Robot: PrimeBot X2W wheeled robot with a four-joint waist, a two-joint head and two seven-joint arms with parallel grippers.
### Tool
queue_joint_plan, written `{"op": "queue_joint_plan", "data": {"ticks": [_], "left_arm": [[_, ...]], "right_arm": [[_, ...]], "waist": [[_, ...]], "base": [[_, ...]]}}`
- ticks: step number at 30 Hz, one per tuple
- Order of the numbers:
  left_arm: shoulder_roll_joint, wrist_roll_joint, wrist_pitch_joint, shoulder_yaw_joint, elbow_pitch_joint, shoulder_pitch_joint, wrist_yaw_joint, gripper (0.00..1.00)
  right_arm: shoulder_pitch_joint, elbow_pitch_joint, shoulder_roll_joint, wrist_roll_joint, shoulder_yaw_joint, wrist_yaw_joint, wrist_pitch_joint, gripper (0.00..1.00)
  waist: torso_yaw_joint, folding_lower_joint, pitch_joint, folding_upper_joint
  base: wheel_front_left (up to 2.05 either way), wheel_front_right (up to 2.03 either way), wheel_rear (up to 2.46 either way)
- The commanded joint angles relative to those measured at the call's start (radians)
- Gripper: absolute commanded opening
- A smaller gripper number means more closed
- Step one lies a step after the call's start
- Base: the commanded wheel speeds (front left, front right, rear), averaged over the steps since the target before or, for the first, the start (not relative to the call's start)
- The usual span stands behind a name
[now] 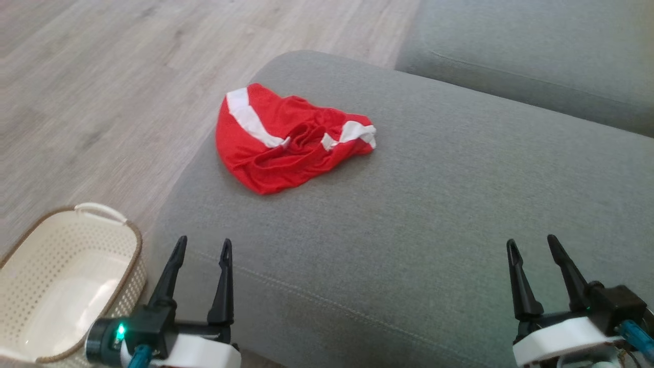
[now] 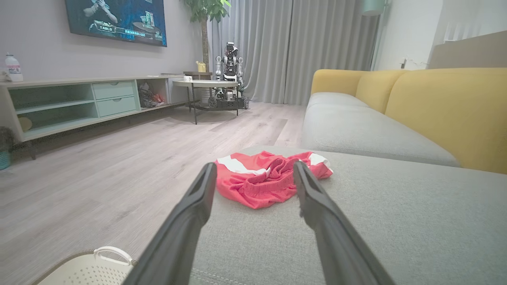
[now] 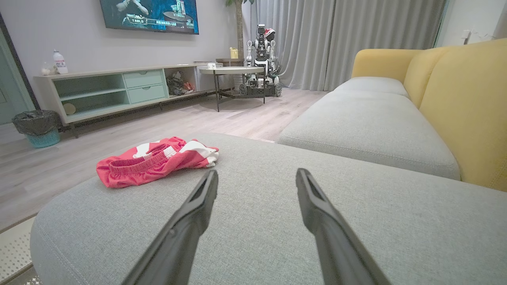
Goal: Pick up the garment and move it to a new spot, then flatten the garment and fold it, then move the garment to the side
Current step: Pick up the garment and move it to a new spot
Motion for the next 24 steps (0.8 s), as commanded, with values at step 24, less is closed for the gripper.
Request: {"op": "queue_joint_plan", "data": {"ticks": [24], "left_arm": [[0.000, -0.030, -0.005, 0.267, -0.071, -0.422, -0.013, 1.00]], "right_arm": [[-0.141, -0.076, -0.079, -0.119, 0.021, 0.000, -0.009, 1.00]], "waist": [[-0.092, 0.0000, 0.284, 0.0000]], "base": [[0.00, 0.00, 0.00]]}}
